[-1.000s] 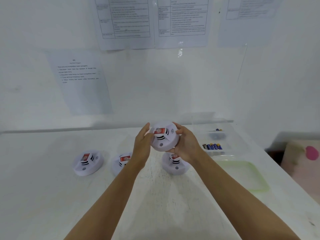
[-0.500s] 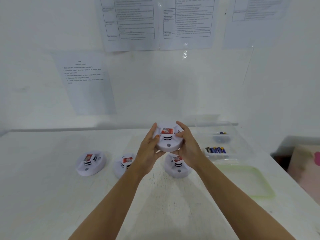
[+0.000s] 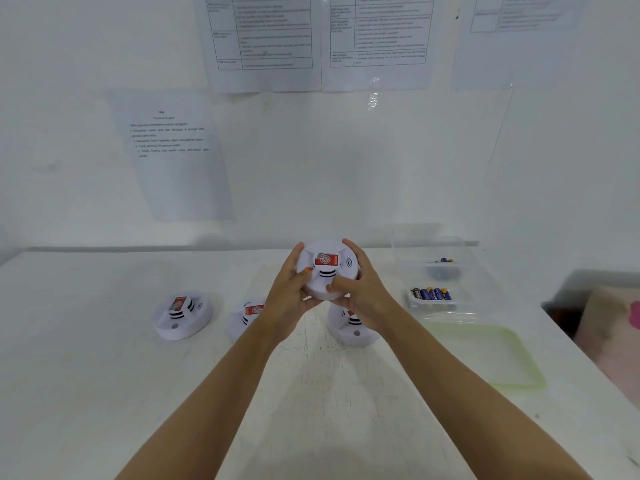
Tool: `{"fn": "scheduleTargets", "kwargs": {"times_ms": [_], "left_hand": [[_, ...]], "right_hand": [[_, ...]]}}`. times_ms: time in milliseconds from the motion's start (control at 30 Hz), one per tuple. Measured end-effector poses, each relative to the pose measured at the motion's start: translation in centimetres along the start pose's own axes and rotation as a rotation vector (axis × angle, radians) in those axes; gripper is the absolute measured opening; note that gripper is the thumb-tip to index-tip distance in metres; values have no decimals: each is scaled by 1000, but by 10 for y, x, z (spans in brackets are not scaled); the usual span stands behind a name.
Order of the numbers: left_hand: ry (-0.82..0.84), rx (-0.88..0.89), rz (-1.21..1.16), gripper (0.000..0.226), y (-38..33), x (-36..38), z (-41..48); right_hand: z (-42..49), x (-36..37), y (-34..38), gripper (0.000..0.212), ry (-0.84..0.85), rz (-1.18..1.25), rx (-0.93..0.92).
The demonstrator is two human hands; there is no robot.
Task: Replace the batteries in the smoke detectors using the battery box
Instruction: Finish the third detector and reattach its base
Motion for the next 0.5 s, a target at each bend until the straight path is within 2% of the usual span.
{"fn": "scheduleTargets", "kwargs": {"times_ms": [333,500], "left_hand": [[-149,-76,-82,47,-20,-62,23],[-151,-109,-143,49,-24,-108,53]], "right_hand": [[48,48,-24,73,18,110,189],[88,78,-50,73,-14,105,251]]}}
Point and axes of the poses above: each hand's wrist, its own z-axis towards the middle knuckle, its own x-axis out of the palm, y = z × x, the point moved 8 cm from there along z, towards the middle knuckle, and after that the axes turned 4 degrees about -x, right-handed, at the moved point
